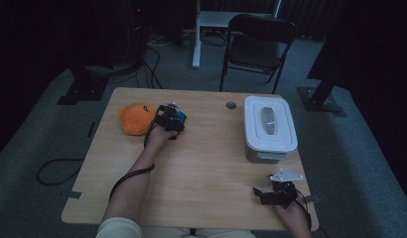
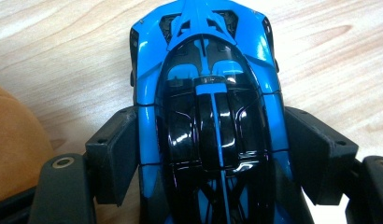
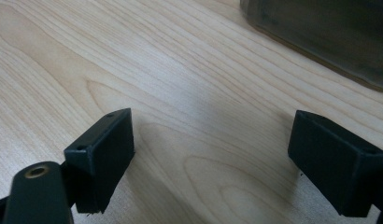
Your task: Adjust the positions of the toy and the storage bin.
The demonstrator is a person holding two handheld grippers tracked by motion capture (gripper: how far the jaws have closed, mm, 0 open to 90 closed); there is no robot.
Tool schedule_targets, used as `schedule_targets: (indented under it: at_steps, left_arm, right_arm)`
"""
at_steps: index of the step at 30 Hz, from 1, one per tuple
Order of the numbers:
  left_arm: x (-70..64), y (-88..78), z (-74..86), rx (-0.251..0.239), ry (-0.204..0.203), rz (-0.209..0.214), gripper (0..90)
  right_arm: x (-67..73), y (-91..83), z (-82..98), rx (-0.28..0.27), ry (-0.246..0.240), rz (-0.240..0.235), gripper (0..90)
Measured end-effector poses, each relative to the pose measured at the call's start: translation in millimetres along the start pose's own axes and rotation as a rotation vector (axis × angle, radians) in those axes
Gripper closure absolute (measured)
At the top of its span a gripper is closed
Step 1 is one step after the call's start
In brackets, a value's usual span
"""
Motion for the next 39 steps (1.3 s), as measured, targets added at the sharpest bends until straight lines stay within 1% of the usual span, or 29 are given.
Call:
schedule_targets:
  at_steps: [1, 3, 6, 8, 10, 12, 14, 15, 16, 18, 20, 22, 23, 24, 26, 27, 29, 30, 32, 33, 34, 35, 36, 39]
  left_arm:
    - [-0.1, -1.2, 0.8, 0.006, 0.000, 0.007, 25.8]
    - [-1.6, -4.1, 3.1, 0.004, 0.024, 0.020, 25.8]
    - [-2.6, -10.5, 6.1, 0.001, 0.042, 0.038, 25.8]
    - [-2.8, -15.3, 7.8, -0.012, 0.044, 0.040, 25.8]
    - [-2.8, -20.1, 9.9, -0.011, 0.051, 0.054, 25.8]
    - [-3.3, -25.1, 12.4, -0.013, 0.068, 0.056, 25.9]
    - [-4.7, -30.1, 15.6, -0.014, 0.069, 0.074, 25.8]
    - [-5.1, -32.6, 17.4, -0.011, 0.081, 0.079, 25.9]
    - [-5.9, -34.9, 19.6, -0.013, 0.081, 0.082, 25.9]
    - [-6.9, -39.3, 24.6, -0.007, 0.099, 0.092, 25.9]
    - [-8.2, -43.1, 29.8, -0.007, 0.127, 0.085, 25.9]
    - [-7.7, -47.7, 34.3, -0.002, 0.136, 0.095, 25.9]
    - [-7.5, -49.9, 36.3, -0.011, 0.136, 0.097, 25.9]
    - [-6.7, -52.4, 38.4, -0.005, 0.132, 0.105, 25.9]
    - [-5.5, -57.6, 43.1, -0.010, 0.121, 0.124, 25.9]
    - [-5.9, -60.0, 46.1, -0.007, 0.129, 0.127, 25.9]
    - [-5.9, -62.3, 48.9, -0.008, 0.134, 0.123, 25.9]
    - [-6.1, -66.2, 54.0, -0.011, 0.146, 0.120, 25.9]
    - [-6.0, -70.5, 59.1, -0.009, 0.153, 0.124, 25.9]
    - [-5.8, -73.1, 62.0, -0.014, 0.147, 0.127, 25.9]
    - [-5.9, -75.6, 65.1, -0.007, 0.157, 0.127, 25.9]
    - [-5.9, -78.1, 68.0, -0.013, 0.164, 0.126, 25.9]
    - [-5.7, -80.4, 70.7, -0.009, 0.169, 0.129, 25.9]
    - [-3.9, -87.5, 78.5, -0.014, 0.182, 0.114, 25.9]
  right_arm:
    - [0.0, 0.0, 0.0, 0.000, 0.000, 0.000, 13.9]
    - [0.0, 0.0, 0.0, 0.000, 0.000, 0.000, 13.8]
    - [-0.1, 0.0, 0.0, 0.000, 0.001, 0.001, 13.9]
    - [-0.1, 0.0, 0.0, 0.000, 0.001, 0.001, 13.9]
    - [-0.1, 0.0, 0.0, 0.001, 0.002, 0.001, 13.9]
    - [-0.2, 0.0, 0.0, 0.000, 0.003, 0.002, 13.9]
    - [-0.3, 0.1, 0.0, 0.000, 0.004, 0.003, 13.9]
    - [-0.3, 0.1, 0.0, 0.000, 0.004, 0.002, 13.9]
    - [-0.3, 0.1, 0.0, 0.000, 0.004, 0.002, 13.9]
    - [-0.3, 0.1, 0.0, 0.000, 0.004, 0.003, 13.9]
    - [-0.3, 0.0, 0.0, 0.001, 0.004, 0.003, 13.9]
    - [-0.3, 0.0, 0.0, 0.001, 0.004, 0.003, 13.9]
    - [-0.3, 0.0, 0.0, 0.000, 0.004, 0.003, 13.9]
    - [-0.3, 0.0, 0.0, 0.000, 0.004, 0.003, 13.9]
    - [-0.3, 0.1, 0.0, 0.000, 0.004, 0.003, 13.9]
    - [-0.3, 0.1, 0.0, 0.001, 0.004, 0.003, 13.9]
    - [-0.3, 0.1, 0.0, 0.000, 0.005, 0.003, 13.9]
    - [-0.3, 0.1, 0.0, 0.000, 0.005, 0.003, 13.9]
    - [-0.3, 0.1, 0.0, 0.000, 0.005, 0.003, 13.9]
    - [-0.3, 0.0, 0.0, 0.000, 0.004, 0.003, 13.9]
    - [-0.3, 0.1, 0.0, 0.000, 0.005, 0.003, 13.9]
    - [-0.3, 0.0, 0.0, 0.001, 0.004, 0.003, 13.9]
    - [-0.3, 0.0, 0.0, 0.000, 0.005, 0.003, 13.9]
    - [-0.3, 0.1, 0.0, 0.000, 0.005, 0.004, 13.9]
Point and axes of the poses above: each handheld gripper's, and its own axes: y roughly forward along the jaws, z roughly out of its underside, x roughly to its left, the point moved 4 cm from there along y, roughly forward along the jaws, and after that the axes turned 10 degrees about -y, right-handed, at the moved point
